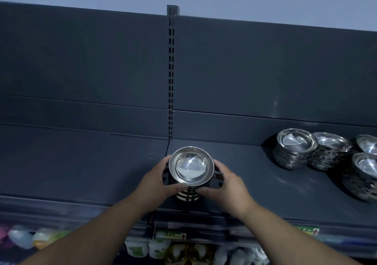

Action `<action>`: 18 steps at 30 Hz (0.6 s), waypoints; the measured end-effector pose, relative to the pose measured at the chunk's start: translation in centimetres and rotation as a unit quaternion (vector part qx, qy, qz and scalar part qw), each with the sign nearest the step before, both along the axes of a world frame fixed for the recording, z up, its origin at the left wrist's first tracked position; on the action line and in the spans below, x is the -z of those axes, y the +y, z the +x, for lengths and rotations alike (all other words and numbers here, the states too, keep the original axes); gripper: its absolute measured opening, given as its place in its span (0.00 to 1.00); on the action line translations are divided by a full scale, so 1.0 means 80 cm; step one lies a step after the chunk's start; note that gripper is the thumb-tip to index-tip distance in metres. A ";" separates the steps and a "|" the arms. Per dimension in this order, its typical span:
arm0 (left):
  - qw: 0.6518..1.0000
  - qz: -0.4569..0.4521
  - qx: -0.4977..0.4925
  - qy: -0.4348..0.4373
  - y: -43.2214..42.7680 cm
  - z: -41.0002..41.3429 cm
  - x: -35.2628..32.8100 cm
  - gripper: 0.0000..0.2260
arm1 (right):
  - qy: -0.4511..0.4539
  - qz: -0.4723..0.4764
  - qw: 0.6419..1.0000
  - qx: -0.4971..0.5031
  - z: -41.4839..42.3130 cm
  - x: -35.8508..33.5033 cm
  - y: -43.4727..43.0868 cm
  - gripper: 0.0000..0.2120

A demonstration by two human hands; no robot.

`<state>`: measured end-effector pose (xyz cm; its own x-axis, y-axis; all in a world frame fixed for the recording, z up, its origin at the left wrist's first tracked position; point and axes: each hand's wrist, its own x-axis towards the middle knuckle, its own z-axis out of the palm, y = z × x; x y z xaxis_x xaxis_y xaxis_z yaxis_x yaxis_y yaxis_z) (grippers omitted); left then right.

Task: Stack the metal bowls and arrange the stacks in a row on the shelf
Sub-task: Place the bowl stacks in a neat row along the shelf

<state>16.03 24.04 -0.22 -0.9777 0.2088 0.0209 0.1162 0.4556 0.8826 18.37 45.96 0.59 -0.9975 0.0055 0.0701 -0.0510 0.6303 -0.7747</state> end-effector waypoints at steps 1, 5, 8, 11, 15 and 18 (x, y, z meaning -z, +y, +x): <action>1.000 -0.005 0.000 0.004 0.000 0.000 -0.001 0.41 | -0.002 -0.001 1.000 0.000 0.000 0.000 0.000 0.42; 1.000 -0.014 0.003 0.012 0.001 0.002 -0.007 0.35 | -0.001 -0.005 1.000 0.000 0.000 -0.002 -0.001 0.39; 1.000 -0.017 0.005 0.004 0.001 0.003 -0.008 0.35 | -0.005 -0.011 1.000 0.002 0.000 -0.003 -0.001 0.39; 1.000 -0.021 0.004 0.001 0.002 0.004 -0.009 0.37 | -0.006 -0.012 1.000 -0.001 0.001 -0.002 -0.002 0.39; 0.999 -0.026 0.005 -0.020 0.002 0.004 -0.010 0.38 | -0.011 -0.009 1.000 0.000 0.001 -0.002 -0.001 0.39; 0.999 -0.044 0.003 -0.031 0.001 0.006 -0.015 0.49 | -0.027 0.012 1.000 0.006 0.002 -0.001 -0.001 0.44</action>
